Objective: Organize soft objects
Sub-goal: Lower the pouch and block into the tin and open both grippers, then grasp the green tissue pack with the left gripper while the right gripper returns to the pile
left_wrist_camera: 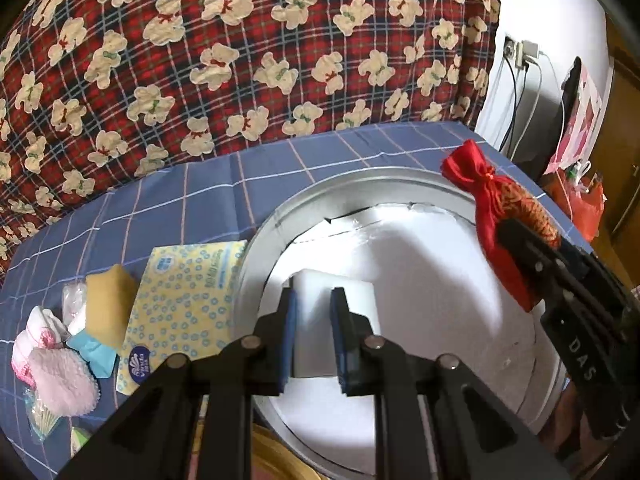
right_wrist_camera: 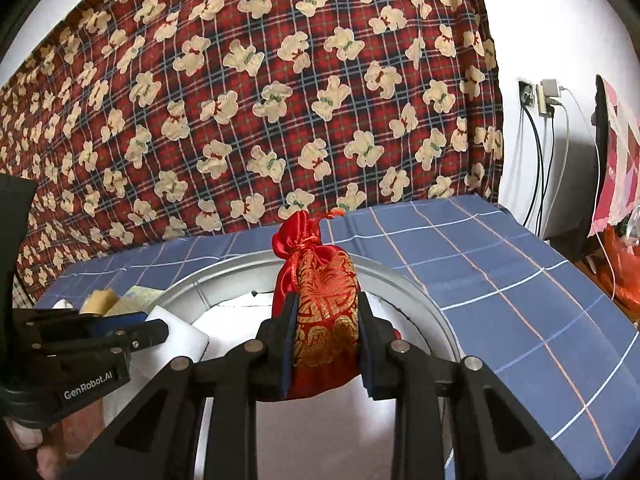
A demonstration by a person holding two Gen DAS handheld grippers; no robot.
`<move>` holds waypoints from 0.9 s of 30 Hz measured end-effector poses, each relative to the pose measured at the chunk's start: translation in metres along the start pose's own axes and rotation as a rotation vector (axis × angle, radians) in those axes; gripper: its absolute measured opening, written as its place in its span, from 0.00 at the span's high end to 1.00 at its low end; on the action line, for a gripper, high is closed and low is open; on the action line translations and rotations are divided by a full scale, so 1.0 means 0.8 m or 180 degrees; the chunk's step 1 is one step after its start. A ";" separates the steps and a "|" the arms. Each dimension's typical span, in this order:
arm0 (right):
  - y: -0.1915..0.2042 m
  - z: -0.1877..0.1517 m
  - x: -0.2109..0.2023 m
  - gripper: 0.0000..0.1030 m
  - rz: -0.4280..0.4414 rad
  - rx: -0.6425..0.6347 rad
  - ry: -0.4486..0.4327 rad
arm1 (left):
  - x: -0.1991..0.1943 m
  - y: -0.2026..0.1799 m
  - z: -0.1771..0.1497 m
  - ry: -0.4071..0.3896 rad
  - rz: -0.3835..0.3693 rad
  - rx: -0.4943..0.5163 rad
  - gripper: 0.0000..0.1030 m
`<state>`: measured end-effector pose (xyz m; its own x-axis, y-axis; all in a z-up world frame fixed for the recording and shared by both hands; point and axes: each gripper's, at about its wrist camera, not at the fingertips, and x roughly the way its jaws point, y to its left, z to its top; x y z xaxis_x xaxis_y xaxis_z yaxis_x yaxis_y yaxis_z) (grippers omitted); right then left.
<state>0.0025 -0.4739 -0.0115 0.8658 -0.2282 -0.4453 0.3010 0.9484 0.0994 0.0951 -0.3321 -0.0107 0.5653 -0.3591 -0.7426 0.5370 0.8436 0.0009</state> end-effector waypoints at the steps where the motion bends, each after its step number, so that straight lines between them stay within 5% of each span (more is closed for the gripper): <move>1: -0.002 -0.001 0.002 0.71 -0.0003 0.0010 0.0023 | 0.001 0.000 0.001 0.0006 -0.0001 -0.0001 0.85; 6: -0.009 -0.001 0.006 0.69 -0.0079 0.0040 0.0088 | 0.005 -0.003 0.004 0.0065 -0.0037 0.0051 0.78; 9: -0.019 -0.001 0.000 0.42 -0.0085 0.0193 0.0028 | 0.006 -0.009 0.004 0.0090 0.0025 0.0101 0.62; 12: -0.016 0.001 -0.009 0.29 -0.0134 0.0167 -0.0072 | -0.002 -0.015 0.002 -0.0010 0.0039 0.0170 0.47; 15: -0.014 0.002 -0.018 0.29 -0.0124 0.0168 -0.0178 | -0.015 -0.015 0.000 -0.0132 0.0057 0.0150 0.29; 22: -0.006 0.004 -0.042 0.27 0.0002 0.0212 -0.0376 | -0.073 0.035 -0.026 -0.0547 0.0243 -0.0057 0.21; 27: 0.027 0.003 -0.060 0.22 0.0248 0.0149 -0.0534 | -0.110 0.105 -0.073 -0.0703 0.0606 -0.0289 0.17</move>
<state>-0.0320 -0.4429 0.0140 0.9406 -0.1915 -0.2805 0.2452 0.9543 0.1708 0.0535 -0.2064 0.0155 0.7783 -0.2607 -0.5712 0.3557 0.9328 0.0589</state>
